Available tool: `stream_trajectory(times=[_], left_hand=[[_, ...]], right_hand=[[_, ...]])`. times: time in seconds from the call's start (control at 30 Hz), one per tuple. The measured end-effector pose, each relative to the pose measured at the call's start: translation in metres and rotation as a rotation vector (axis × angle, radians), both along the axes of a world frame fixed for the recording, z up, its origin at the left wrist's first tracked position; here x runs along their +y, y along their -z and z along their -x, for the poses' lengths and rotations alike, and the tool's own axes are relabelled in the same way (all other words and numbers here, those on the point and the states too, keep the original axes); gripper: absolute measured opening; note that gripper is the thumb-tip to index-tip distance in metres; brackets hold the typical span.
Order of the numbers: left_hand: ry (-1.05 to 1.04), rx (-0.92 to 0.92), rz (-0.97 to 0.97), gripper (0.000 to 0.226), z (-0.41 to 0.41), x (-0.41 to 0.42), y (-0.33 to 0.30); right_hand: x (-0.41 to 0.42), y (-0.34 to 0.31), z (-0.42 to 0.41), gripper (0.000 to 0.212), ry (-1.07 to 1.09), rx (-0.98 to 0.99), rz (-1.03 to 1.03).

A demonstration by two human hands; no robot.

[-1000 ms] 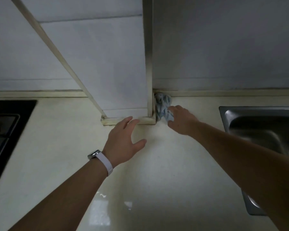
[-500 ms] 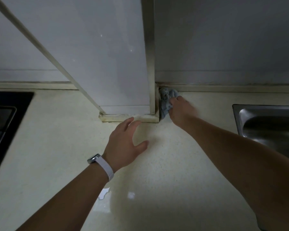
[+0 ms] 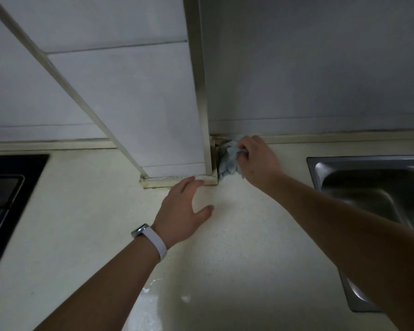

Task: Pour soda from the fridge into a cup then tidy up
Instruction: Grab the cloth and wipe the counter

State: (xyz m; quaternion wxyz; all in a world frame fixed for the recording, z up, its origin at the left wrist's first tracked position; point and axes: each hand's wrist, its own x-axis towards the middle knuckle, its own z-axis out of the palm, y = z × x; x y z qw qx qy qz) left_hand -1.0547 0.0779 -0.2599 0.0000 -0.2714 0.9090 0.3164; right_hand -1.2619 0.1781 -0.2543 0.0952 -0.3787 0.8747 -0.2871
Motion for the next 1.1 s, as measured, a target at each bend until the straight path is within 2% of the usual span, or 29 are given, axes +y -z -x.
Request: stream_trajectory(times=[0.2,0.4,0.47,0.57,0.6,0.63,0.73,0.8,0.97,1.1], left_hand=[[-0.005,0.11,-0.057,0.068,0.0,0.003,-0.026],[-0.033,0.155,-0.253,0.081,-0.009,0.002,-0.044],[-0.014,0.2,-0.355,0.069,-0.016,0.002,-0.046],[-0.019,0.216,-0.456,0.019,-0.035,-0.002,-0.049],[-0.033,0.224,-0.449,0.009,-0.043,-0.006,-0.05],[-0.063,0.24,-0.429,0.009,-0.053,-0.01,-0.051],[-0.216,0.338,-0.41,0.014,-0.088,-0.025,-0.056],[-0.297,0.393,-0.425,0.006,-0.113,-0.034,-0.058],[-0.41,0.34,-0.329,0.007,-0.168,-0.062,-0.05],[-0.515,0.348,-0.383,0.01,-0.201,-0.076,-0.034]], right_hand=[[0.017,-0.068,-0.037,0.007,-0.073,0.043,0.161],[0.02,-0.114,-0.092,0.009,-0.125,0.006,0.262],[0.018,-0.126,-0.111,0.011,-0.131,-0.013,0.326],[0.013,-0.141,-0.14,0.012,-0.165,-0.053,0.397],[0.011,-0.145,-0.15,0.013,-0.187,-0.061,0.406],[0.007,-0.147,-0.16,0.013,-0.214,-0.062,0.409],[-0.004,-0.144,-0.186,0.015,-0.288,-0.067,0.401],[-0.013,-0.135,-0.199,0.013,-0.317,-0.08,0.375],[-0.035,-0.096,-0.228,0.005,-0.35,-0.128,0.247],[-0.053,-0.054,-0.251,0.002,-0.373,-0.161,0.122]])
